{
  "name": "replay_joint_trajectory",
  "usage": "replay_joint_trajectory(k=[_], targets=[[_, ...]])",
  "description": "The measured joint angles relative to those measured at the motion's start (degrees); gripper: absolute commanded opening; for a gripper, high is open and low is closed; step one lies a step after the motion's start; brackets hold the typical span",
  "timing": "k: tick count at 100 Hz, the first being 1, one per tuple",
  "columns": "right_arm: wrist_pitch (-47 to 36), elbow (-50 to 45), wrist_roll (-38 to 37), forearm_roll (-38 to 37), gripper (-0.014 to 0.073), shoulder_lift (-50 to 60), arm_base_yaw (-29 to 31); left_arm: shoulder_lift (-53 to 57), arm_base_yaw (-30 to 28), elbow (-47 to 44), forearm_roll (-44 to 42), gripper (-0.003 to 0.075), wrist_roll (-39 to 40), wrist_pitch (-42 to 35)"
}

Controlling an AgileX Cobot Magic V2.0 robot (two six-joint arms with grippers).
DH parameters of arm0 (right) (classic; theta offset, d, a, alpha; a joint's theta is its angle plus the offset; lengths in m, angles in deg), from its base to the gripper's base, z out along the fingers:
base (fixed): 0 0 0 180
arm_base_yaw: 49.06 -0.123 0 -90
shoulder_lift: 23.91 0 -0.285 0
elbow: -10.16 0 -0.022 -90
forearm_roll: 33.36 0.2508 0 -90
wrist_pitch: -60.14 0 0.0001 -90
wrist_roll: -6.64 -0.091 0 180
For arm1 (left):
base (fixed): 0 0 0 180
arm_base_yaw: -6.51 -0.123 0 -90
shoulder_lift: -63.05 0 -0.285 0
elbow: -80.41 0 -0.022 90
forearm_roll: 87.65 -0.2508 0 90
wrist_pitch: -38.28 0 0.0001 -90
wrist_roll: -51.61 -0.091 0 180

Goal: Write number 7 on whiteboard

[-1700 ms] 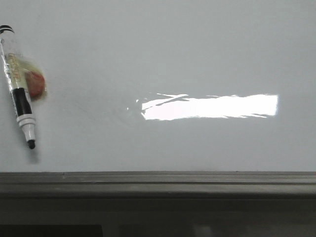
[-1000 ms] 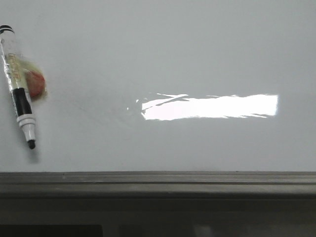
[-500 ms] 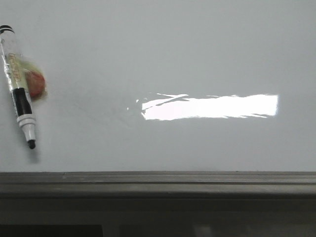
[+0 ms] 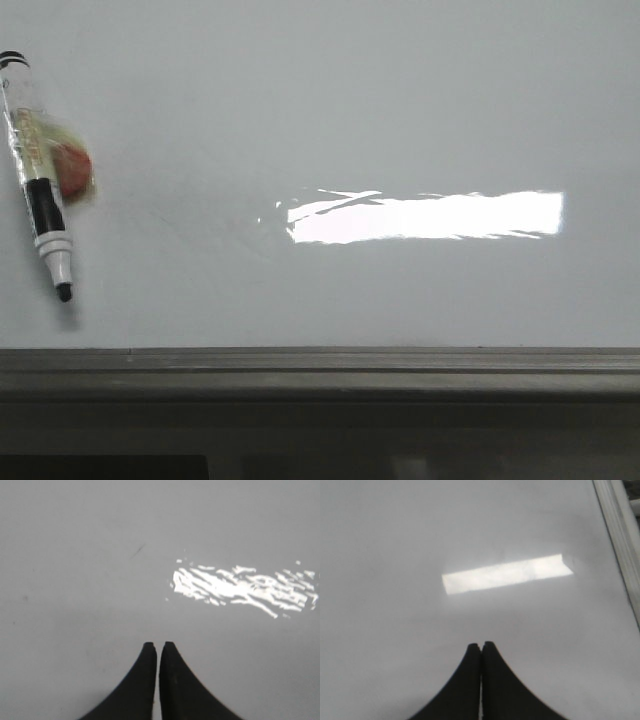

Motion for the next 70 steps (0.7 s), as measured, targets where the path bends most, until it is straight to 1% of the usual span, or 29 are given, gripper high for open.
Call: replay_joint_trajectory(k=[13, 20, 33, 38, 44, 49, 51, 56, 61, 66, 70], targets=[[-8.2, 0.0, -0.1, 2.1, -0.0064, 0.0, 0.0, 0.0, 0.0, 0.0, 0.1, -0.002, 0.0, -6.3], [-13.7, 0.0, -0.2, 2.6, -0.0064, 0.0, 0.0, 0.0, 0.0, 0.0, 0.1, -0.002, 0.0, -7.8], [-24.3, 0.0, -0.2, 2.7, -0.0064, 0.0, 0.0, 0.0, 0.0, 0.1, 0.4, -0.002, 0.0, -7.9], [-27.1, 0.0, -0.2, 2.9, -0.0064, 0.0, 0.0, 0.0, 0.0, 0.4, 0.7, -0.002, 0.0, -7.4], [-28.0, 0.0, -0.2, 2.9, -0.0064, 0.0, 0.0, 0.0, 0.0, 1.4, 1.4, -0.002, 0.0, -4.7], [-25.9, 0.1, -0.4, 3.0, -0.0064, 0.0, 0.0, 0.0, 0.0, 3.1, 1.7, -0.002, 0.0, -1.6], [-23.8, 0.4, -0.4, 3.0, -0.0064, 0.0, 0.0, 0.0, 0.0, 4.0, 1.7, -0.002, 0.0, -0.2], [-16.8, 1.8, -0.4, 2.6, -0.0064, 0.0, 0.0, 0.0, 0.0, 6.5, 1.7, -0.002, 0.0, 2.9], [-7.1, 4.5, -0.2, 1.1, -0.0063, 0.0, 0.0, 0.0, 0.0, 9.5, 1.7, -0.002, -0.3, 6.0], [0.6, 7.0, -0.2, -0.5, -0.0063, 0.0, 0.0, 0.0, 0.0, 12.7, 1.7, -0.002, -1.2, 9.2], [5.0, 8.7, -0.2, -0.9, -0.0063, 0.0, 0.0, 0.0, 0.0, 15.3, 1.7, -0.002, -1.9, 11.9]])
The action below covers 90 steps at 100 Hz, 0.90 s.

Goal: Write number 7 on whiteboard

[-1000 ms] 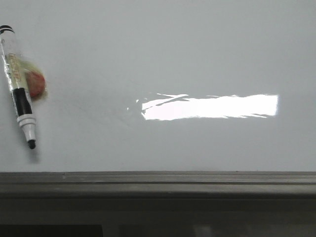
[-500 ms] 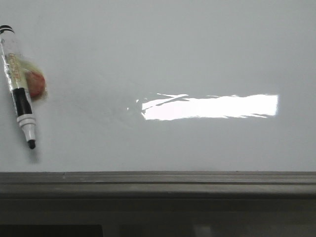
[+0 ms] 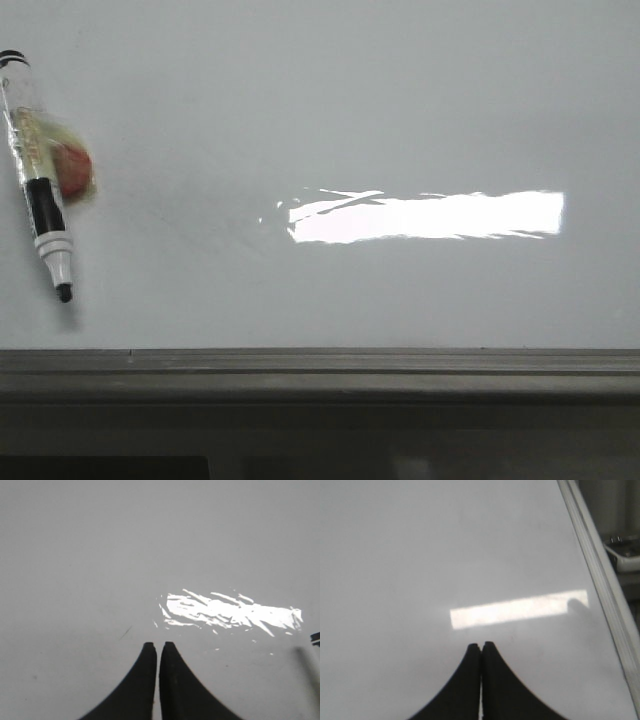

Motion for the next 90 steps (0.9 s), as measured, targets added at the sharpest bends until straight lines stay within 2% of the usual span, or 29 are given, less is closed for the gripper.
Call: replay_joint_trajectory(k=[10, 18, 23, 40, 47, 55, 68, 79, 90], targets=[[7.9, 3.5, 0.1, -0.5, -0.0064, 0.0, 0.0, -0.4, 0.0, 4.2, 0.0, -0.002, -0.8, 4.4], [10.8, 5.0, 0.1, -0.5, -0.0064, -0.5, 0.0, -1.0, 0.0, 5.6, 0.1, -0.0015, -1.0, 6.1], [11.9, 5.3, 0.2, -0.5, -0.0064, -0.8, 0.0, -1.1, 0.0, 5.8, 0.2, 0.0017, -1.1, 6.7], [14.1, 5.4, 0.2, -0.3, -0.0064, -0.9, 0.0, -1.1, 0.0, 4.7, 3.1, 0.0318, -1.2, 4.3], [14.1, 5.4, 0.2, -0.3, -0.0064, -0.9, 0.0, -1.1, 0.0, 2.6, 5.8, 0.0379, -1.2, -0.4], [14.2, 5.4, 0.2, 0.0, -0.0064, -0.9, 0.0, -1.1, 0.0, 0.1, 9.0, 0.0382, -1.2, -5.5], [14.5, 5.4, 0.2, 0.9, -0.0064, -0.9, 0.0, -1.3, 0.0, -1.4, 11.3, 0.0382, -3.5, -6.7], [14.5, 5.4, 0.2, 1.6, -0.0064, -0.9, 0.0, -2.8, 0.0, -1.4, 14.6, 0.0382, -10.2, -6.7], [14.6, 5.4, 0.2, 1.7, -0.0064, -0.9, 0.0, -5.3, 0.0, -1.4, 23.2, 0.0378, -20.6, -6.4]])
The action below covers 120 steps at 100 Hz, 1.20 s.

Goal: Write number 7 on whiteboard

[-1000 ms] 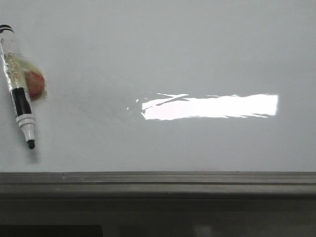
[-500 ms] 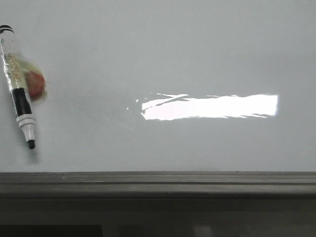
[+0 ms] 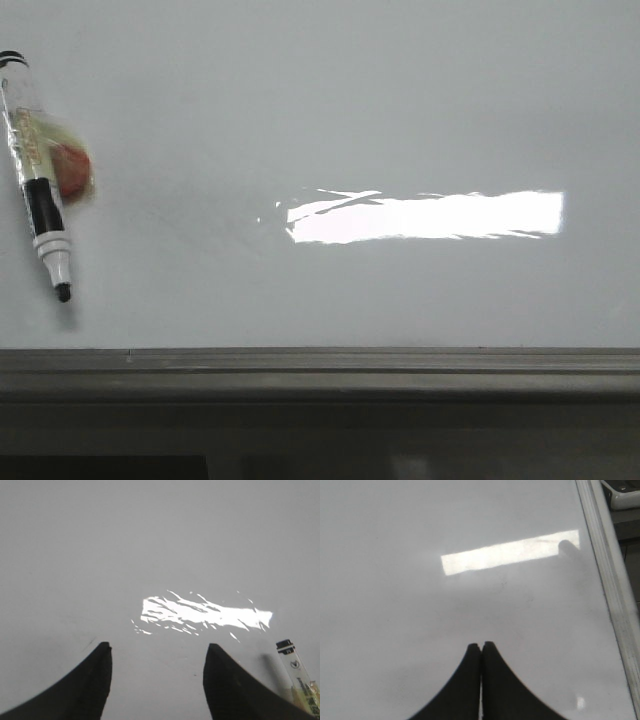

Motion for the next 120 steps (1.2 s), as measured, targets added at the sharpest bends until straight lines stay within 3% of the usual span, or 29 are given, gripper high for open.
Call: replay_joint_trajectory(k=[25, 35, 120], targets=[[0.0, 0.0, 0.0, 0.0, -0.0064, 0.0, 0.0, -7.6, 0.0, -0.2, 34.8, 0.0368, -32.4, 5.4], [0.1, 0.0, 0.0, 0.0, -0.0064, 0.0, 0.0, -9.2, 0.0, -0.2, 41.9, 0.0368, -40.3, 5.2], [0.5, 0.0, 0.0, 0.0, -0.0064, 0.0, 0.0, -9.5, 0.0, 1.9, 43.3, 0.0369, -44.3, 6.9]])
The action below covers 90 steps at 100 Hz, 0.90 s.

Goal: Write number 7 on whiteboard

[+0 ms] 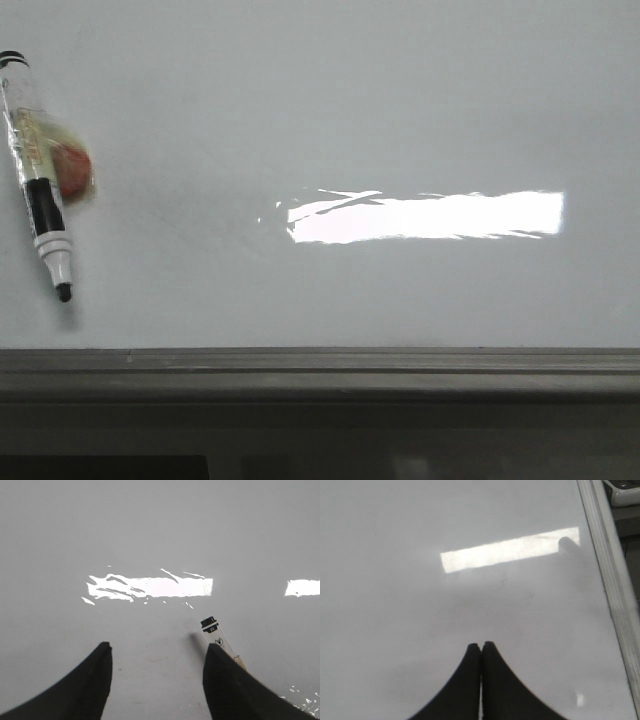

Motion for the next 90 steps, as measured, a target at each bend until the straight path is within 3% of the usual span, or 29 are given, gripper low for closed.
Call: replay_joint_trajectory(k=[8, 20, 34, 67, 90], targets=[[0.0, 0.0, 0.0, 0.1, -0.0064, 0.0, 0.0, 0.0, 0.0, 1.5, -6.0, 0.0369, 5.3, 0.0], [0.0, 0.0, 0.0, 0.1, -0.0064, 0.0, 0.0, 0.0, 0.5, 3.8, -18.4, 0.0369, 19.3, 0.0], [0.0, 0.0, 0.0, 0.1, -0.0064, 0.0, 0.0, 0.0, 4.5, 4.3, -32.2, 0.0369, 32.8, -0.7], [0.0, 0.0, 0.0, 0.1, -0.0064, 0.0, 0.0, -1.3, 25.5, 2.3, -68.2, 0.037, 70.5, -15.5], [0.0, 0.0, 0.0, 0.1, -0.0064, 0.0, 0.0, -6.7, 33.7, -0.6, -72.5, 0.0381, 76.2, -18.9]])
